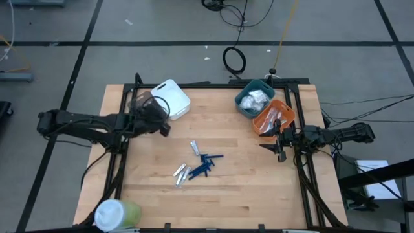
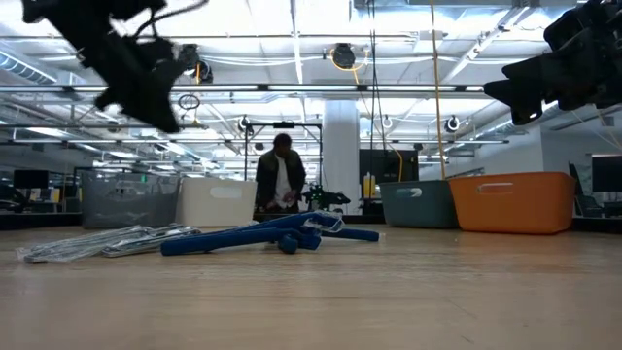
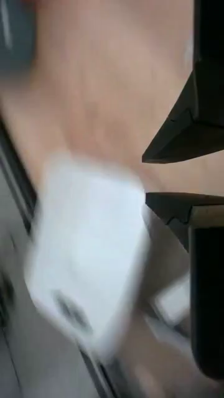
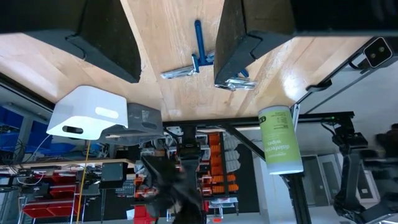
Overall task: Pick & Place Travel size toiletries
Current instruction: Put the silver nail cutter into the black bin
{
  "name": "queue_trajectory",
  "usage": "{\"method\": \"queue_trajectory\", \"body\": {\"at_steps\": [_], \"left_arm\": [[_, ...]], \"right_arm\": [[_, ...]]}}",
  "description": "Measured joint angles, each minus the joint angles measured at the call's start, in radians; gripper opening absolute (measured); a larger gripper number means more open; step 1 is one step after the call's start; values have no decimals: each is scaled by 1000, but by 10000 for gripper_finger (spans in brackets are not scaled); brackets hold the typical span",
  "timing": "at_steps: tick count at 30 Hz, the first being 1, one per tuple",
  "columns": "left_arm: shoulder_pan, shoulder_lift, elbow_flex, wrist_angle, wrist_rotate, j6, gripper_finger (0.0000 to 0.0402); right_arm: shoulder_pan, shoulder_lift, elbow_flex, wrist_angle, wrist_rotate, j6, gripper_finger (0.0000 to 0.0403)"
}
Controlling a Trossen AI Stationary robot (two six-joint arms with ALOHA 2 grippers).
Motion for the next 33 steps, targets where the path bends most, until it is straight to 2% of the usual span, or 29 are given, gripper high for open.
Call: {"method": "queue_trajectory", "body": {"at_steps": [4, 7, 11, 15, 18, 22, 24, 28, 33], "left_arm": [[-30, 0, 0, 285, 173, 214, 81], [-49, 42, 3, 440, 200, 272, 82], [-57, 126, 2, 515, 240, 272, 102], [-55, 265, 0, 563, 300, 272, 158], [-56, 359, 0, 638, 355, 350, 205], [-58, 475, 0, 737, 507, 524, 244], [-65, 523, 1, 806, 557, 619, 254], [-80, 606, 2, 879, 573, 793, 259], [-81, 677, 2, 887, 572, 790, 248]], "right_arm": [[0, 0, 0, 0, 0, 0, 192], [0, 0, 0, 0, 0, 0, 192], [0, 0, 0, 0, 0, 0, 192], [0, 0, 0, 0, 0, 0, 192], [0, 0, 0, 0, 0, 0, 192], [0, 0, 0, 0, 0, 0, 192], [0, 0, 0, 0, 0, 0, 192], [0, 0, 0, 0, 0, 0, 192], [0, 0, 0, 0, 0, 0, 192]]}}
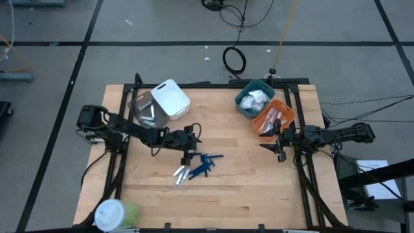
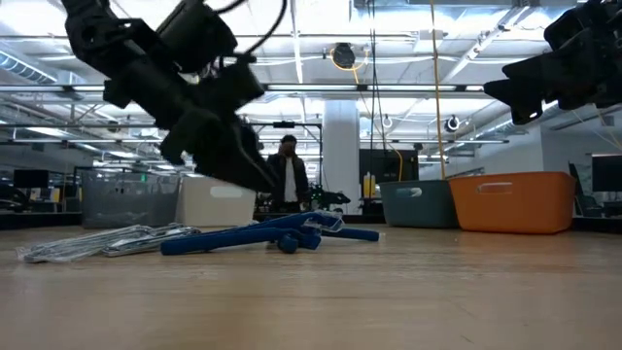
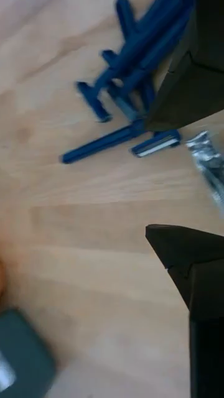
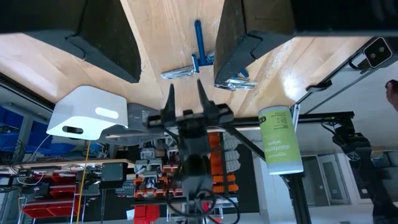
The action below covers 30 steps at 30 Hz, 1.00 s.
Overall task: Pick & Place Travel size toiletries
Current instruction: Put the silver nail cutter into the black bin
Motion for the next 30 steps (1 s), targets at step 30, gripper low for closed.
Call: {"method": "queue_trajectory", "body": {"at_steps": [30], "left_arm": [[43, 31, 17, -221, -73, -332, 184]], "right_arm": [[0, 0, 0, 0, 0, 0, 192]]}}
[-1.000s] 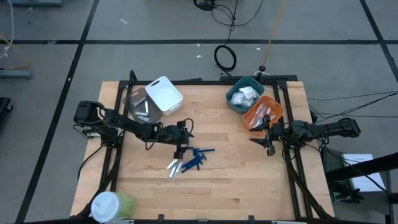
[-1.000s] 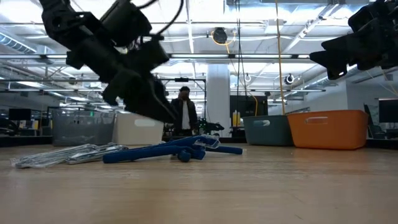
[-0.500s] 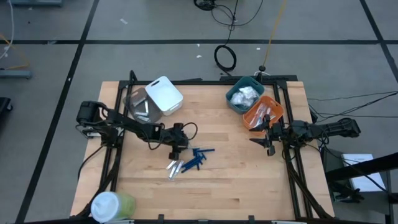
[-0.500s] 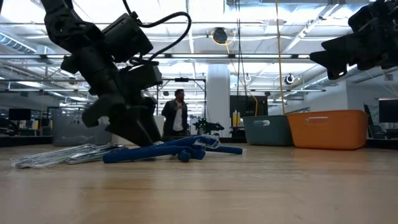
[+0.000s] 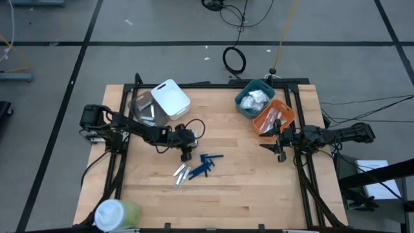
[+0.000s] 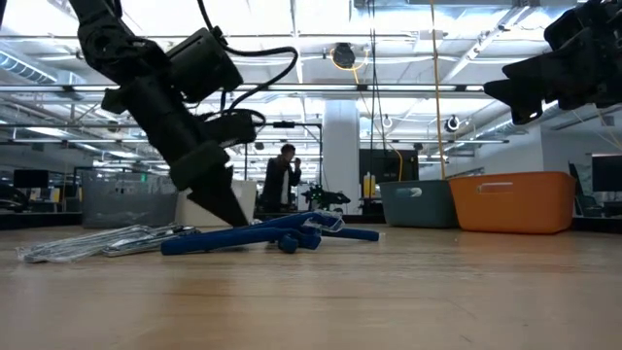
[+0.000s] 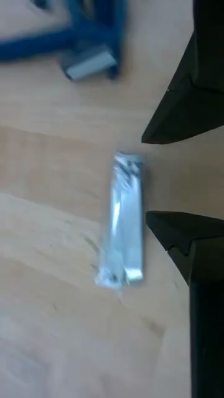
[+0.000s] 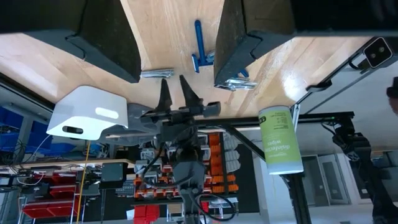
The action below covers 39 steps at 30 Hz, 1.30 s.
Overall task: Pick & Place Travel size toiletries
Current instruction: Put the silver nail cutter into the black bin
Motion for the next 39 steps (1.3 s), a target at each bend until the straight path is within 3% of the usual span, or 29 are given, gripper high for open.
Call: {"method": "queue_trajectory", "body": {"at_steps": [8, 14, 19, 31, 39], "left_arm": [[-1, 0, 101, -41, 98, -211, 184], [14, 0, 232, -332, 3, -514, 184], [29, 0, 299, -510, 0, -703, 184], [45, 25, 302, -480, -51, -746, 184], [62, 126, 303, -463, 38, -789, 184]], "right_arm": [[0, 0, 0, 0, 0, 0, 192], [0, 0, 0, 0, 0, 0, 192], [0, 0, 0, 0, 0, 0, 192], [0, 0, 0, 0, 0, 0, 192], [0, 0, 0, 0, 0, 0, 192]]}}
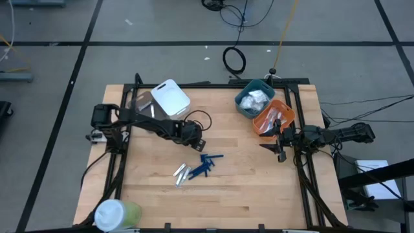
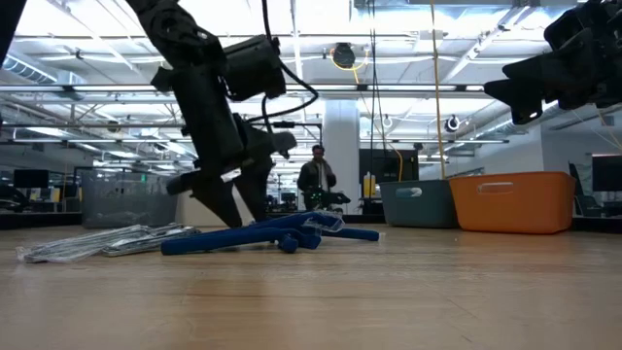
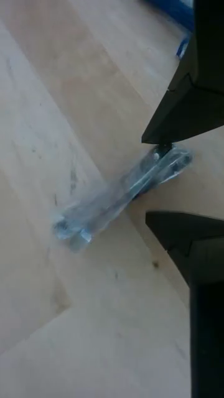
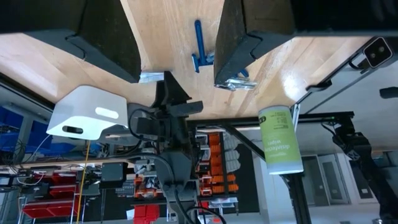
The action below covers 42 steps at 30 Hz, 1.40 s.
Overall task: Pick & Place Travel size toiletries
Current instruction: Put the silver nail cutter into the black bin
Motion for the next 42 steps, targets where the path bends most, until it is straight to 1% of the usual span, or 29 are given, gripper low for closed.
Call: {"method": "queue_trajectory", "body": {"at_steps": [4, 7, 12, 16, 21, 23, 25, 29, 32, 35, 39, 42], "left_arm": [[1, 14, 3, -19, 6, 9, 184], [1, 15, 6, -84, 22, 23, 183], [1, 10, 3, -214, 15, 44, 184], [-18, 10, 3, -283, 12, 117, 184], [-60, 9, 3, -356, 7, 259, 184], [-65, 6, 3, -356, -4, 279, 184], [-59, 3, 2, -349, -6, 254, 184], [-46, -4, 41, -345, -30, 257, 184], [-47, 2, 70, -330, -85, 262, 184], [-44, -2, 87, -251, -139, 264, 184], [-39, -2, 92, -191, -147, 264, 184], [-32, -2, 92, -189, -153, 264, 184]], "right_arm": [[0, 0, 0, 0, 0, 0, 192], [0, 0, 0, 0, 0, 0, 192], [0, 0, 0, 0, 0, 0, 192], [0, 0, 0, 0, 0, 0, 192], [0, 0, 0, 0, 0, 0, 192], [0, 0, 0, 0, 0, 0, 192], [0, 0, 0, 0, 0, 0, 192], [0, 0, 0, 0, 0, 0, 192], [0, 0, 0, 0, 0, 0, 192], [0, 0, 0, 0, 0, 0, 192], [0, 0, 0, 0, 0, 0, 192], [0, 0, 0, 0, 0, 0, 192]]}}
